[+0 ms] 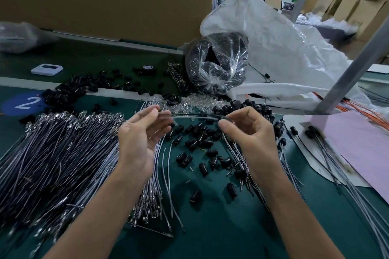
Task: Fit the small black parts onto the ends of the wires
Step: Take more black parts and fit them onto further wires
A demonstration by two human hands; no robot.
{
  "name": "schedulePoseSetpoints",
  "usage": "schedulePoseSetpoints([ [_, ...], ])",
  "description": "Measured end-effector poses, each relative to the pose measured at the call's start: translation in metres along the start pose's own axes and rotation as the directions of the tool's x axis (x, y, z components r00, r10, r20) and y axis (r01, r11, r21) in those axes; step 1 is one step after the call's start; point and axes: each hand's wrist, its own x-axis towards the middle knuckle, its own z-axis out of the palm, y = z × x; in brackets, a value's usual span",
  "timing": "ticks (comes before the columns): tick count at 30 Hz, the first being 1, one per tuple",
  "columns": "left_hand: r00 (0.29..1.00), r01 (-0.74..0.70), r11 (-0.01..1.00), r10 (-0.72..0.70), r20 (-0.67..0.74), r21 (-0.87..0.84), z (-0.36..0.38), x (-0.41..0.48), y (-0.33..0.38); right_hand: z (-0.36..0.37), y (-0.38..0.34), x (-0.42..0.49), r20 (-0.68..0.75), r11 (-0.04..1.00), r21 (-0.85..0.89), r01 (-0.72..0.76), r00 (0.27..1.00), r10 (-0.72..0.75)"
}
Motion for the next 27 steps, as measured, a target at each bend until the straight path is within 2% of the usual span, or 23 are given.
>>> schedulePoseSetpoints([
  [1, 0.999, 0.029, 1.0, -0.029, 0.036, -0.002, 0.0, -0.001, 0.001, -0.003, -0.002, 0.001, -0.002, 0.987, 0.16, -0.03, 1.0, 0.031],
  [3, 0.994, 0.047, 0.999, -0.049, 0.093, 0.017, -0.001, -0.003, 0.002, -0.007, -0.006, 0.003, 0.031, 0.872, 0.483, -0.082, 0.997, 0.076],
  [4, 0.993, 0.035, 0.998, -0.04, 0.113, 0.048, -0.001, -0.004, 0.002, -0.009, -0.007, 0.003, 0.055, 0.806, 0.584, -0.094, 0.996, 0.076],
  [6, 0.989, -0.022, 0.987, -0.003, 0.15, 0.161, 0.002, -0.007, 0.001, -0.009, -0.008, 0.003, 0.119, 0.746, 0.656, -0.11, 0.992, 0.042],
  [8, 0.978, -0.088, 0.962, 0.035, 0.206, 0.257, 0.006, -0.011, -0.002, -0.005, -0.008, 0.001, 0.165, 0.763, 0.634, -0.125, 0.986, 0.024],
  [11, 0.948, -0.145, 0.945, 0.048, 0.316, 0.292, 0.008, -0.013, -0.005, 0.003, -0.007, -0.003, 0.176, 0.868, 0.476, -0.138, 0.983, 0.059],
  [14, 0.906, -0.143, 0.922, -0.024, 0.422, 0.359, 0.008, -0.014, -0.008, 0.012, -0.003, -0.007, 0.187, 0.975, 0.213, -0.058, 0.982, 0.018],
  [17, 0.883, -0.096, 0.915, -0.103, 0.457, 0.393, 0.007, -0.015, -0.013, 0.02, -0.002, -0.01, 0.207, 0.999, 0.036, 0.011, 0.978, -0.018],
  [21, 0.867, -0.042, 0.94, -0.134, 0.479, 0.34, 0.007, -0.013, -0.014, 0.022, -0.003, -0.012, 0.214, 0.999, -0.02, 0.039, 0.976, -0.034],
  [27, 0.891, -0.042, 0.992, -0.015, 0.453, 0.115, 0.008, -0.013, -0.012, 0.024, -0.005, -0.013, 0.253, 0.999, -0.027, 0.017, 0.967, -0.01],
])
